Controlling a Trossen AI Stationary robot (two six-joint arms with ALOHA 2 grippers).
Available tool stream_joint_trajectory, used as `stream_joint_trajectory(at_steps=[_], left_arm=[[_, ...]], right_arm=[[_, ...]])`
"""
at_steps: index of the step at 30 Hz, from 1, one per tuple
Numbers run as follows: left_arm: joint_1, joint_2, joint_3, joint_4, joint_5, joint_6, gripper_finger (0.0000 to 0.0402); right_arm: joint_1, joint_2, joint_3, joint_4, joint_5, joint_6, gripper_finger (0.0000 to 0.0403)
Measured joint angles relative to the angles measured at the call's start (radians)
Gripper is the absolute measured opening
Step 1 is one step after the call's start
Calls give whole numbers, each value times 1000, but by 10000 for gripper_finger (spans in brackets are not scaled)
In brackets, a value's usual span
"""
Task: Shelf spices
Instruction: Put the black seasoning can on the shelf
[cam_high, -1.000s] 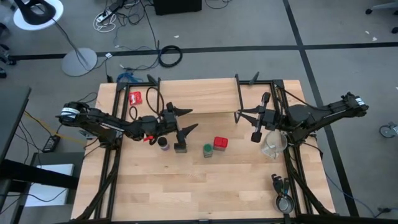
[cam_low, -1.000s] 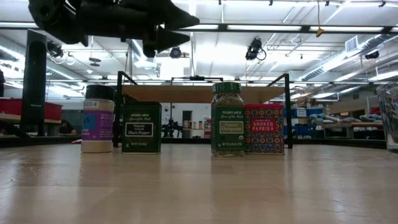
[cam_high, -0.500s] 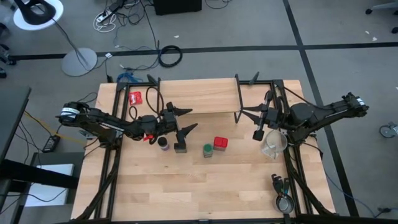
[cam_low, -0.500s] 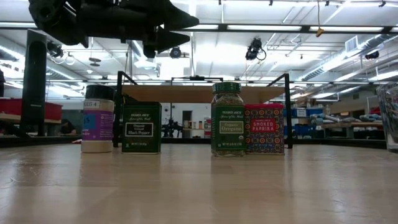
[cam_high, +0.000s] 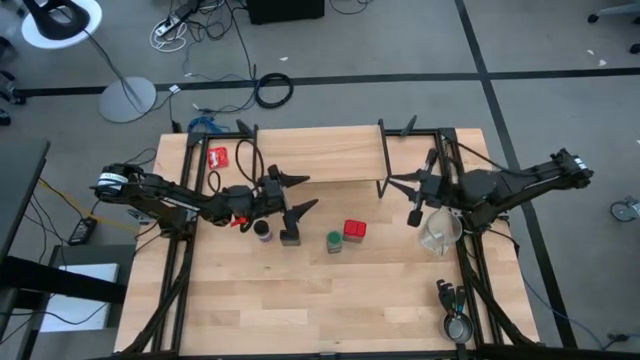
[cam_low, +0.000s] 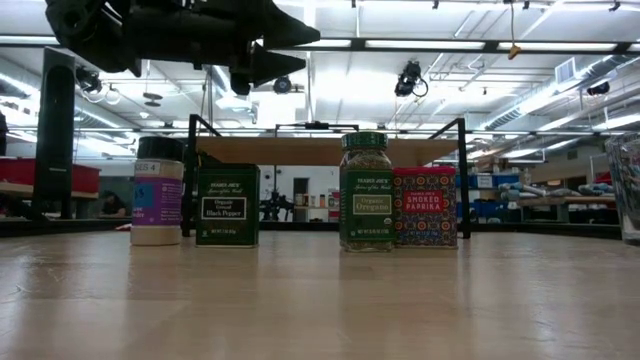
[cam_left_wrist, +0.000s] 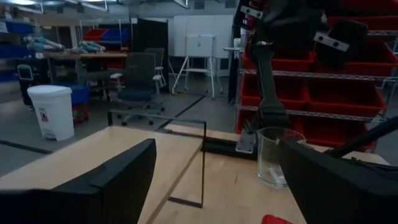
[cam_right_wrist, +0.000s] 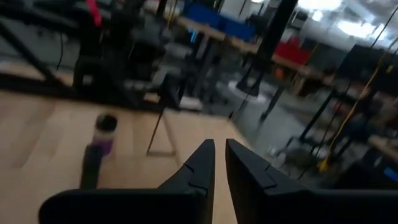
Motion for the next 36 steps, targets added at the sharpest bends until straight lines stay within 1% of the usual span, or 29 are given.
stream_joint_trajectory(at_steps=[5,8,10,14,19,23,26,31,34,36], left_arm=[[0,-17,0,-41,34,-34,341],[0,-61,8,-54,53,-37,341],[0,-106,24,-92,55,-28,341],[-5,-221,74,-230,55,27,341],[-22,-340,179,-429,26,122,341],[-29,-397,277,-595,-14,175,341],[-29,-420,375,-785,-46,183,341],[-29,-417,542,-1122,-82,162,341],[-29,-406,606,-1288,-83,122,341],[-29,-405,626,-1401,-83,94,341]], right_arm=[[0,42,0,-147,-56,166,39],[-2,74,0,-204,-105,244,39],[-7,100,0,-217,-136,281,39],[-30,167,0,-226,-189,324,39],[-65,275,0,-180,-202,328,39],[-79,373,0,-33,-212,297,39],[-84,443,0,120,-202,248,39],[-84,537,0,392,-152,150,39],[-86,576,0,531,-130,95,39],[-90,595,0,599,-123,75,39]])
